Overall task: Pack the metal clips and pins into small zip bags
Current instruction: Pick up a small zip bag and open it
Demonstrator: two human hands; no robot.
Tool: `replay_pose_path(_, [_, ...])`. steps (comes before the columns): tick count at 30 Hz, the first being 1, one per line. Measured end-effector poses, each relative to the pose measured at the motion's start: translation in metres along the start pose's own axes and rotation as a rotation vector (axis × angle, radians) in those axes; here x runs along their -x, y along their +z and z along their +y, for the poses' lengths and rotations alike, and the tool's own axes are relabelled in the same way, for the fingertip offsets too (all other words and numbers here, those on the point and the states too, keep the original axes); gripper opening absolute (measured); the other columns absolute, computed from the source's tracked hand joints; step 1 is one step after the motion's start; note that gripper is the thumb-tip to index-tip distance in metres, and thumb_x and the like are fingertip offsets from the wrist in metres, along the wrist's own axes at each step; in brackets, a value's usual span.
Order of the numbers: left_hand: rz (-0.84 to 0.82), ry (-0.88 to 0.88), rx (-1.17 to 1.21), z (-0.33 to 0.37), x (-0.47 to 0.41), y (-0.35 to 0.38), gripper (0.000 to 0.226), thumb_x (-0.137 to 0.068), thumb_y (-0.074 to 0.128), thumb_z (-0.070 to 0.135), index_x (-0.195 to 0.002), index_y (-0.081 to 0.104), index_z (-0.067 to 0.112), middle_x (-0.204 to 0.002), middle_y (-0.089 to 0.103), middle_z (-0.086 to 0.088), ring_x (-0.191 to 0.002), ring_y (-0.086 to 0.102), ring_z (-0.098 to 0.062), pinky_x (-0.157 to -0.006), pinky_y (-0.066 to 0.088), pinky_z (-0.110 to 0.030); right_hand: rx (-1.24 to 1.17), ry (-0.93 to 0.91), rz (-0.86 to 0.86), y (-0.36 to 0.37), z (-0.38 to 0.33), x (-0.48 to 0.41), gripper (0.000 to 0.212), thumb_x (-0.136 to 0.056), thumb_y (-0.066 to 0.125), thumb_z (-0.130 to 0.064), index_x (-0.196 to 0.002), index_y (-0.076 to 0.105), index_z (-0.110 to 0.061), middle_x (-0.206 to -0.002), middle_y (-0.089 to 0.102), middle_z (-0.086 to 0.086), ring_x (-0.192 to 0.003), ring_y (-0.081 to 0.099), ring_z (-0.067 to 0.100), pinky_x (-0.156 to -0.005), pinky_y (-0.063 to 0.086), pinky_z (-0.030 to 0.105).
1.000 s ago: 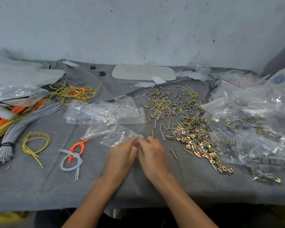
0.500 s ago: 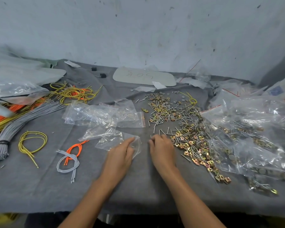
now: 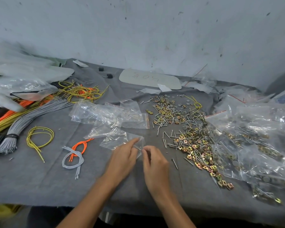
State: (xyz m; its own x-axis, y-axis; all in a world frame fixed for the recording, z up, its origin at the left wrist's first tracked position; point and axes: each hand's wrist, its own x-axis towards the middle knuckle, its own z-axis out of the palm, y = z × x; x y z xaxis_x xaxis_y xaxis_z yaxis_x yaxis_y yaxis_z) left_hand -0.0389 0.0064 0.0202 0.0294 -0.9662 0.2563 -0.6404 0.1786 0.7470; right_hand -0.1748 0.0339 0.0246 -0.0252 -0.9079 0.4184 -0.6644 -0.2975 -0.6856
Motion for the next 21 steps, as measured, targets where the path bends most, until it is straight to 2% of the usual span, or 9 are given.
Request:
replay_pose_path(3, [-0.036,0.005,-0.037,-0.003,-0.001,0.001,0.058,-0.085,0.033,0.035,-0.136,0.06,0.032,-0.106,0.075,0.001,-0.103,0.066,-0.02,-0.09,0.05,-0.031,0.053,-0.062,-0.088,0.004,0.004,-0.004,0.016,-0.101,0.055,-0.021,-0.111,0.068,-0.018,-0.105,0.068,-0.002,-0.097,0.062,0.019,-0.085,0.049,0.035])
replay_pose_path(7, [-0.008,0.021,-0.061,-0.005,-0.001,0.003,0.06,-0.086,0.029,0.04,-0.135,0.061,0.03,-0.123,0.072,0.002,-0.113,0.063,-0.019,-0.095,0.046,-0.028,0.033,-0.12,-0.231,0.005,0.002,-0.004,0.032,-0.103,0.048,-0.018,-0.131,0.061,-0.02,-0.117,0.07,0.004,-0.105,0.061,0.024,-0.093,0.047,0.039])
replay_pose_path(10, [-0.042,0.025,-0.071,-0.004,0.0,0.003,0.063,-0.086,0.026,0.045,-0.138,0.058,0.03,-0.125,0.071,0.0,-0.115,0.064,-0.023,-0.095,0.048,-0.032,0.024,-0.06,-0.071,-0.008,0.011,-0.013,0.022,-0.102,0.052,-0.023,-0.12,0.065,-0.025,-0.11,0.07,-0.005,-0.1,0.06,0.017,-0.084,0.045,0.028])
replay_pose_path(12, [-0.057,0.031,-0.099,-0.003,-0.002,0.004,0.057,-0.09,0.03,0.041,-0.139,0.057,0.029,-0.127,0.07,-0.004,-0.116,0.063,-0.027,-0.096,0.048,-0.034,0.175,0.006,0.026,-0.023,0.025,-0.033,0.017,-0.101,0.054,-0.024,-0.113,0.066,-0.022,-0.106,0.067,-0.003,-0.101,0.056,0.018,-0.079,0.04,0.025])
replay_pose_path(16, [-0.061,-0.013,-0.108,-0.003,-0.002,0.006,0.057,-0.091,0.031,0.04,-0.141,0.055,0.031,-0.131,0.067,-0.003,-0.119,0.061,-0.027,-0.096,0.045,-0.032,0.588,0.162,-0.119,-0.039,0.048,-0.067,0.033,-0.1,0.053,-0.043,-0.12,0.064,-0.019,-0.122,0.058,0.006,-0.114,0.049,0.026,-0.096,0.039,0.035])
replay_pose_path(21, [-0.059,-0.006,-0.103,-0.002,0.001,0.006,0.056,-0.092,0.032,0.038,-0.141,0.056,0.028,-0.135,0.065,-0.002,-0.123,0.06,-0.026,-0.1,0.045,-0.033,0.743,0.095,-0.138,-0.029,0.059,-0.071,0.031,-0.104,0.043,-0.036,-0.123,0.06,-0.016,-0.127,0.059,0.006,-0.116,0.05,0.025,-0.096,0.038,0.036])
